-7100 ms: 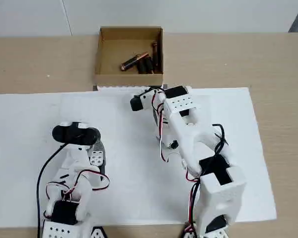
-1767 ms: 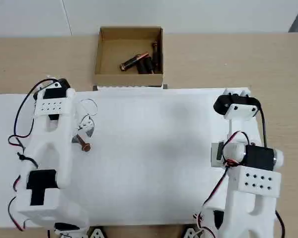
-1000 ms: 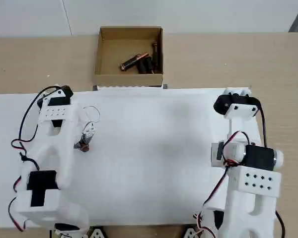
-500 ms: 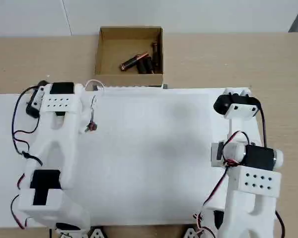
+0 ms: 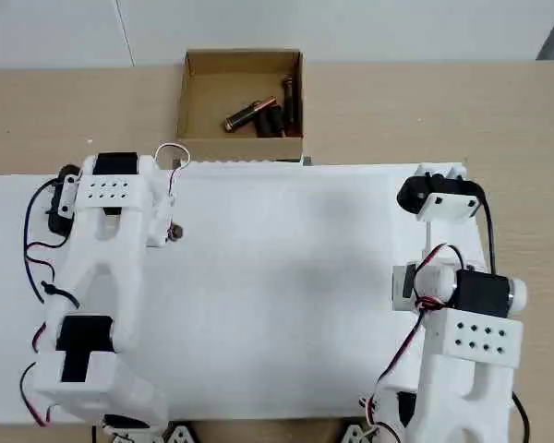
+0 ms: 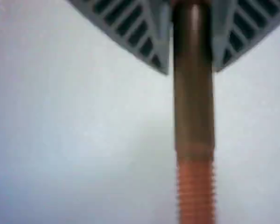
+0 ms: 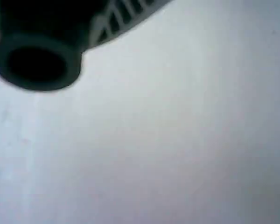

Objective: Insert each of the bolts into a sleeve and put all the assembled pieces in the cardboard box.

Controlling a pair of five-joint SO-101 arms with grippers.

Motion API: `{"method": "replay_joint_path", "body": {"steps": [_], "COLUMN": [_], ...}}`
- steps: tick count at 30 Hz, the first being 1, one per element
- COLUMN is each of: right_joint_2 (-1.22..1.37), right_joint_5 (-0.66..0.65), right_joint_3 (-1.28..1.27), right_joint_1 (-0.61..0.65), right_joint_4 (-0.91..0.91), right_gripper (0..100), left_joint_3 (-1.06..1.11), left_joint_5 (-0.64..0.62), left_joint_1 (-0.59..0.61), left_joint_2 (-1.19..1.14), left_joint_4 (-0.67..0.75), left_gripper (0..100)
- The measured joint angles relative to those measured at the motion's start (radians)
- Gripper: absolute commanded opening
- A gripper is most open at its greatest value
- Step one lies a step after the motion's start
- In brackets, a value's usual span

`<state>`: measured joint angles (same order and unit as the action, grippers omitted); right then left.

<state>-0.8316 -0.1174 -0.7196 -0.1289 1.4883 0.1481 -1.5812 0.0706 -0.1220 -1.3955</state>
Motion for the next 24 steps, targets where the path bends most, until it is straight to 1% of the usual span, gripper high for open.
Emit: {"method": "replay_joint_path", "body": {"steps": [7, 10, 13, 15, 24], "right_joint_2": [0.000, 0.000, 0.000, 0.000, 0.000], "right_joint_5": [0.000, 0.000, 0.000, 0.000, 0.000], "right_joint_3": [0.000, 0.000, 0.000, 0.000, 0.000], "right_joint_1": [0.000, 0.000, 0.000, 0.000, 0.000], "right_joint_4": [0.000, 0.000, 0.000, 0.000, 0.000], "right_gripper": [1.0, 1.0, 1.0, 1.0, 1.0], "left_joint_3": [-0.002, -0.002, -0.002, -0.020, -0.160], "left_joint_5": [0.006, 0.107, 0.302, 0.454, 1.129], "left_joint_1": [-0.025, -0.025, -0.021, -0.009, 0.002], "left_joint_2": [0.000, 0.000, 0.000, 0.000, 0.000], "left_joint_4": [0.000, 0.000, -0.005, -0.011, -0.201], "left_gripper": [20, 20, 20, 20, 20]}}
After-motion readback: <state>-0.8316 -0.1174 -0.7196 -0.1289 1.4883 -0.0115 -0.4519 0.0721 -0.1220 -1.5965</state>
